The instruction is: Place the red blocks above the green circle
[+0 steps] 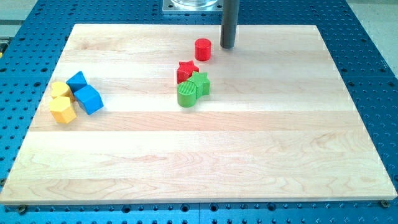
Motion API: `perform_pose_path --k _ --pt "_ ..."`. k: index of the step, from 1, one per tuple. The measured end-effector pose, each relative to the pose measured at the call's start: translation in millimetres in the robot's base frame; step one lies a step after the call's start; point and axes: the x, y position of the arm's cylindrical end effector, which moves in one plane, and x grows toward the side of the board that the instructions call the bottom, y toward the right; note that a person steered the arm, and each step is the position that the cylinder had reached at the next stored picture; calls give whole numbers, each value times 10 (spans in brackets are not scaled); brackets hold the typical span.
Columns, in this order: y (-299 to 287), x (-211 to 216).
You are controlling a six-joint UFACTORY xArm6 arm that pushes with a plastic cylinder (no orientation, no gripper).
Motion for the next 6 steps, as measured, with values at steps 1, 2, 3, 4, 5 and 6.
perform_pose_path --k 1,2,3,4,5,6 --pt "-867 381" --pt "-869 445" --pt "-1095 403" --pt "-1043 1071" --pt "-1045 1062" --pt "-952 751"
